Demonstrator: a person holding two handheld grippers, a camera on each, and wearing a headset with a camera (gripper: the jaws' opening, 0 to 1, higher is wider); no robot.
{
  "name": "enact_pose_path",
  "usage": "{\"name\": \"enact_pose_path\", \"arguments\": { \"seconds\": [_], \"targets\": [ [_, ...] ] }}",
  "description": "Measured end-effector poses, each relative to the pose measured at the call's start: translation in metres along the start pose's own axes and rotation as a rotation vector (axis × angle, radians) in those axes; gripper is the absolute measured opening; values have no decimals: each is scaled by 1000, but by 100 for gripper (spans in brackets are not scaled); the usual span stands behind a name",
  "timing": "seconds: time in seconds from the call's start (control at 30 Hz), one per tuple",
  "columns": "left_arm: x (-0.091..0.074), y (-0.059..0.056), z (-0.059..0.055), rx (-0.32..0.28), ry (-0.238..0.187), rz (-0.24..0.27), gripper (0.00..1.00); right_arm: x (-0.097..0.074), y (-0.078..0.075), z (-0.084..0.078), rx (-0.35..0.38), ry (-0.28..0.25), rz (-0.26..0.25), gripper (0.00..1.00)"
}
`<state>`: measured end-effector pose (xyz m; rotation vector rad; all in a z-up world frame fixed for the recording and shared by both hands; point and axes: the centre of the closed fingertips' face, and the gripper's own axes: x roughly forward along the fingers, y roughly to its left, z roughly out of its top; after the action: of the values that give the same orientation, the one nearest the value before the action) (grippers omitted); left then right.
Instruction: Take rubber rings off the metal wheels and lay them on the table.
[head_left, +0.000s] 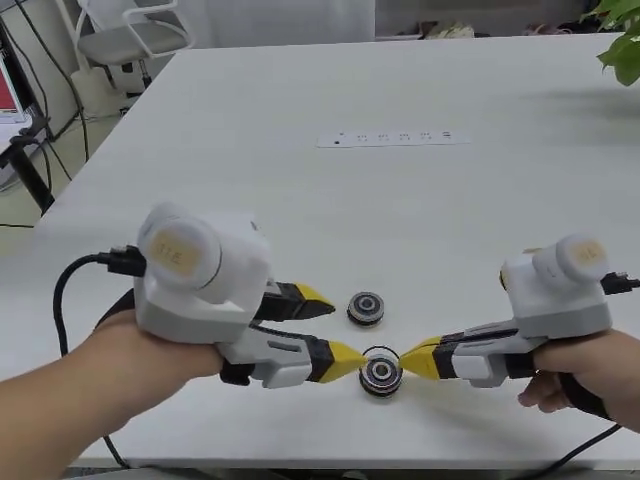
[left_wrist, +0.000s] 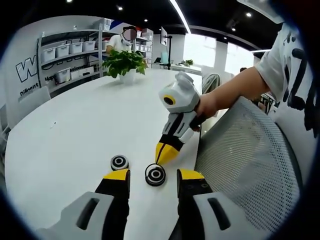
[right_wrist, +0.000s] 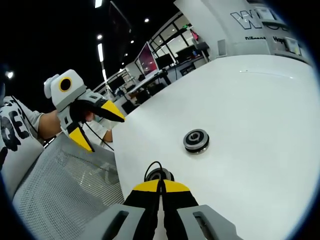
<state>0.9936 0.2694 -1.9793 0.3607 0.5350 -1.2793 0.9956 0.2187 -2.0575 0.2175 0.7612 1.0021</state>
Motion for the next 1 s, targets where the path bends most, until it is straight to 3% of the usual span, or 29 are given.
{"name": "enact_pose_path", "arguments": {
  "seconds": [0.43, 0.67, 1.0],
  "targets": [
    [-17, 6, 3, -33, -45, 31, 37, -2, 12, 11, -12, -14, 14, 0],
    [-27, 7, 4, -44, -67, 46, 47, -1, 21, 19, -21, -18, 32, 0],
    [-41, 9, 4, -62, -92, 67, 51, 3, 33, 35, -38, -29, 62, 0]
  ]
}}
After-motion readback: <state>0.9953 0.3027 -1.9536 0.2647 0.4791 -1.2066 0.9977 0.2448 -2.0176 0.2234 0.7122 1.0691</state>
